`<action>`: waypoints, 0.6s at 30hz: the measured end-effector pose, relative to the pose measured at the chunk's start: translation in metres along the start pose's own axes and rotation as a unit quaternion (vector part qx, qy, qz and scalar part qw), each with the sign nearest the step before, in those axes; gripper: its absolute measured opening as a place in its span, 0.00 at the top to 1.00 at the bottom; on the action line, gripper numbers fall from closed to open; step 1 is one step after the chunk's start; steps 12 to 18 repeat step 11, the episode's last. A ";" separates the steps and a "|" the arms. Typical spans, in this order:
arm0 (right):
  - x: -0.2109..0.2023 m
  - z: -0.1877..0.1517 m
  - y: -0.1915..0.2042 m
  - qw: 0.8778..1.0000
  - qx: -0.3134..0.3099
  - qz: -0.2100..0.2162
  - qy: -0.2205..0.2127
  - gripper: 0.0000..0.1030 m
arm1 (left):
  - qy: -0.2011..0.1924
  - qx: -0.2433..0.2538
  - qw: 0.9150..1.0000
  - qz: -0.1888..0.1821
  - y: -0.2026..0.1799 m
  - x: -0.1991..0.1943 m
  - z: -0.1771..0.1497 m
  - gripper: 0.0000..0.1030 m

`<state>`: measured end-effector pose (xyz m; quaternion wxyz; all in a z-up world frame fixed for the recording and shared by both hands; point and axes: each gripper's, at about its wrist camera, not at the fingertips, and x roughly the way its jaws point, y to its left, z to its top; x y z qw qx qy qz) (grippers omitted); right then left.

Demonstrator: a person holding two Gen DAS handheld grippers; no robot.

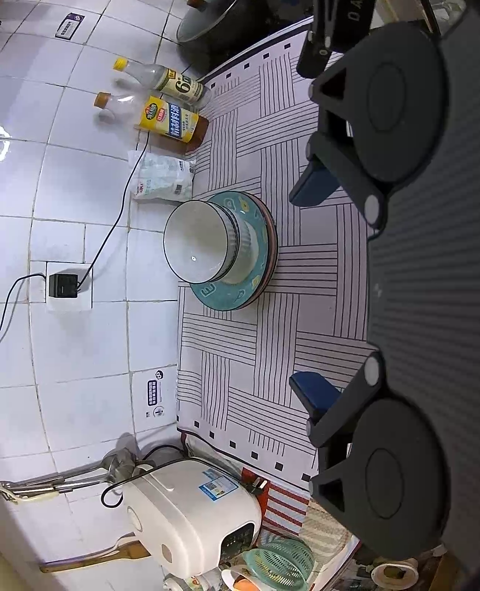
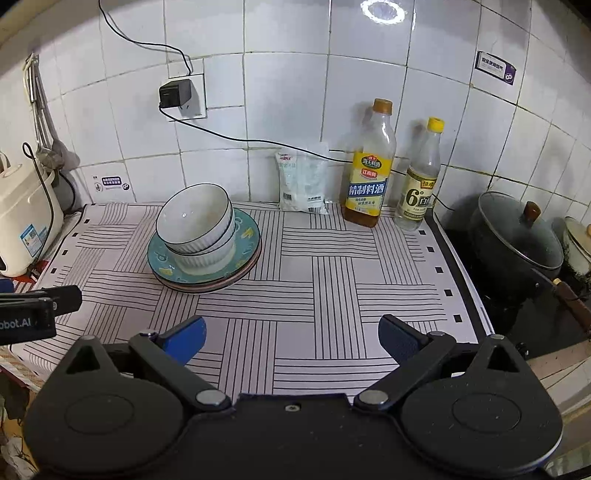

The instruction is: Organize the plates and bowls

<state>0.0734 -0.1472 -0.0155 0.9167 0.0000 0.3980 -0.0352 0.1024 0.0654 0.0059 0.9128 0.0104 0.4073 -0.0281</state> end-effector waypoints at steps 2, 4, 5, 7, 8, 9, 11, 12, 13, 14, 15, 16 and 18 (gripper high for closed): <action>0.001 0.000 0.001 1.000 0.000 -0.007 0.000 0.02 | -0.006 0.000 1.000 0.007 -0.001 0.000 0.000 0.06; 0.003 0.000 0.000 1.000 0.000 -0.007 0.002 0.02 | -0.005 0.001 1.000 0.009 -0.001 0.001 0.001 0.06; 0.004 0.000 0.000 1.000 0.002 -0.007 0.003 0.02 | -0.003 -0.001 1.000 0.008 -0.002 0.002 0.001 0.06; 0.005 0.000 -0.002 1.000 0.004 -0.004 0.006 0.02 | -0.003 -0.001 1.000 0.008 -0.002 0.003 0.001 0.06; 0.006 0.000 -0.002 1.000 0.004 -0.004 0.007 0.02 | -0.003 0.000 1.000 0.009 -0.003 0.003 0.001 0.06; 0.006 0.000 -0.002 1.000 0.003 -0.004 0.008 0.02 | -0.003 0.000 1.000 0.009 -0.002 0.003 0.001 0.06; 0.006 0.000 -0.002 1.000 0.001 -0.004 0.007 0.02 | -0.002 -0.001 1.000 0.006 -0.003 0.003 0.001 0.06; 0.006 0.000 -0.002 1.000 0.001 -0.004 0.007 0.02 | -0.002 -0.001 1.000 0.006 -0.003 0.003 0.001 0.06; 0.006 0.000 -0.002 1.000 0.001 -0.004 0.007 0.02 | -0.002 -0.001 1.000 0.006 -0.003 0.003 0.001 0.06; 0.006 0.000 -0.002 1.000 0.001 -0.004 0.007 0.02 | -0.002 -0.001 1.000 0.006 -0.003 0.003 0.001 0.06; 0.006 0.000 -0.002 1.000 0.001 -0.004 0.007 0.02 | -0.002 -0.001 1.000 0.006 -0.003 0.003 0.001 0.06; 0.006 0.000 -0.002 1.000 0.001 -0.004 0.007 0.02 | -0.002 -0.001 1.000 0.006 -0.003 0.003 0.001 0.06; 0.006 0.000 -0.002 1.000 0.001 -0.004 0.007 0.02 | -0.002 -0.001 1.000 0.006 -0.003 0.003 0.001 0.06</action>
